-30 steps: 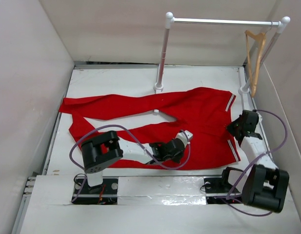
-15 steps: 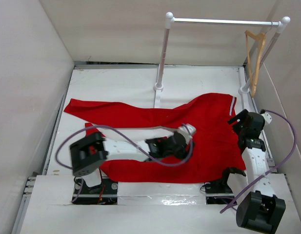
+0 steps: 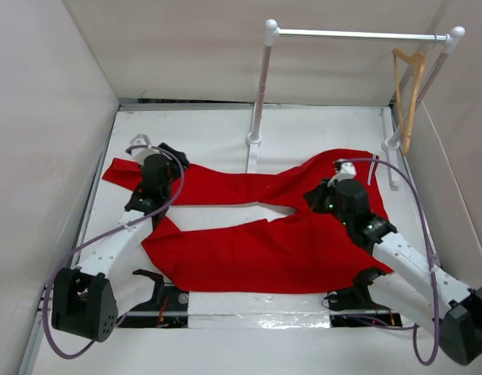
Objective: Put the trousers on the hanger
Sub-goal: Flatten out the trousers at the center of the board.
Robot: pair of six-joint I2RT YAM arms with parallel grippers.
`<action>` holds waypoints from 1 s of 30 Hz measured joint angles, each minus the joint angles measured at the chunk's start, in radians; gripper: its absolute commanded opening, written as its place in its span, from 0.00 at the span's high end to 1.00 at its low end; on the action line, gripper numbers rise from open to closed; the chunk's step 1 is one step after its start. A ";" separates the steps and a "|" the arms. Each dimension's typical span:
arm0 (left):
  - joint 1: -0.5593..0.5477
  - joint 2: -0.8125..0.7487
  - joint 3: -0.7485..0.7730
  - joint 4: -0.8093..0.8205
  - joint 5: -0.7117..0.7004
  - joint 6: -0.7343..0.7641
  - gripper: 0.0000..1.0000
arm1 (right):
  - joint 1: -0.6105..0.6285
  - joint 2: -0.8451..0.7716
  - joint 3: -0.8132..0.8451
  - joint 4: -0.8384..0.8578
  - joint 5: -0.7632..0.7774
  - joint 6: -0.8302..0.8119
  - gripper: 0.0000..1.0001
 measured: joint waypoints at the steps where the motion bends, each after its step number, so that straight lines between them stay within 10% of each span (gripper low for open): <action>1: 0.053 0.010 0.002 -0.003 -0.005 -0.012 0.52 | 0.053 0.022 0.000 0.021 0.008 -0.003 1.00; 11: 0.315 0.477 0.394 -0.259 -0.084 -0.127 0.60 | 0.303 0.153 0.011 0.124 0.042 -0.077 0.95; 23: 0.539 0.499 0.284 -0.323 -0.027 -0.143 0.26 | 0.310 0.109 -0.011 0.190 0.010 -0.104 0.87; 30: 0.532 0.573 0.299 -0.250 0.017 -0.093 0.29 | 0.315 0.121 -0.023 0.227 -0.030 -0.105 0.86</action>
